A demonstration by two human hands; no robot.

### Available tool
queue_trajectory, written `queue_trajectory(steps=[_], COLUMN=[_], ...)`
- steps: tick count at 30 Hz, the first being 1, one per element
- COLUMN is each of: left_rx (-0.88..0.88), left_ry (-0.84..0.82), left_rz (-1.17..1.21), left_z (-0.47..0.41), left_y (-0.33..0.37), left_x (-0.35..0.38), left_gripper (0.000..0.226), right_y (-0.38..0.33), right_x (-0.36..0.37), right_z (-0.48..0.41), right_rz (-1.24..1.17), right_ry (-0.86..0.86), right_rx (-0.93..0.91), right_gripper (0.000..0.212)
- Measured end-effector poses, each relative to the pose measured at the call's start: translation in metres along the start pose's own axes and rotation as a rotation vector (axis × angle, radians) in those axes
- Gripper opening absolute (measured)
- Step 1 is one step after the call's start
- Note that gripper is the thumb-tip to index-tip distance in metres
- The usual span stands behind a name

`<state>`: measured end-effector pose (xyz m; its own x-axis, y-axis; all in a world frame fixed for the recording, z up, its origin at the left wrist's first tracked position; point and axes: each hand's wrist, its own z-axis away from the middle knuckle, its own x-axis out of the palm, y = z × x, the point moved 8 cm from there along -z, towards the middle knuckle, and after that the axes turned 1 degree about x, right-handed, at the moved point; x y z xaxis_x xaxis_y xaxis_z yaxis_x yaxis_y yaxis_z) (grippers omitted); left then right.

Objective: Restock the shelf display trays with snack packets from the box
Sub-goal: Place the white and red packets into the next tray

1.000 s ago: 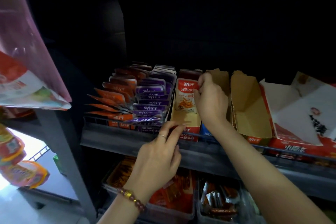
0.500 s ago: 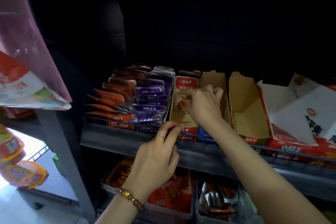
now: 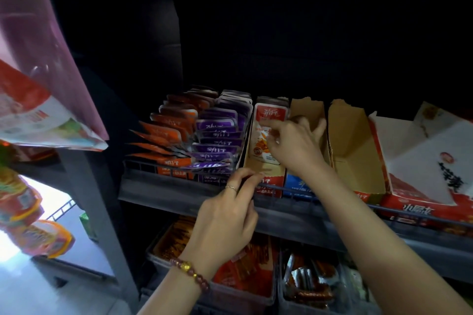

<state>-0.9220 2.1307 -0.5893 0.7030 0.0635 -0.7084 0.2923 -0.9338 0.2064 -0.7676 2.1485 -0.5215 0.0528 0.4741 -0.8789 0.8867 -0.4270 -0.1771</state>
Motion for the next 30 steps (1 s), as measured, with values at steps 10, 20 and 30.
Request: queue_trajectory(steps=[10,20,30], left_rx=[0.124,0.246,-0.015], left_ry=[0.063,-0.664,-1.331], left_rz=[-0.063,-0.107,0.090], left_z=[0.007,0.152,0.376], left_y=[0.012,0.049,0.009], left_x=[-0.021,0.002,0.062], left_gripper=[0.038,0.035,0.025], right_y=[-0.012,-0.046,0.007], right_x=[-0.047,0.020,0.235], right_z=[0.048,0.257,0.481], right_rz=[-0.373,-0.519,-0.502], right_ry=[0.188,-0.466,-1.459], right_rx=[-0.241,-0.578,-0.117], right_gripper=[0.017,0.013,0.015])
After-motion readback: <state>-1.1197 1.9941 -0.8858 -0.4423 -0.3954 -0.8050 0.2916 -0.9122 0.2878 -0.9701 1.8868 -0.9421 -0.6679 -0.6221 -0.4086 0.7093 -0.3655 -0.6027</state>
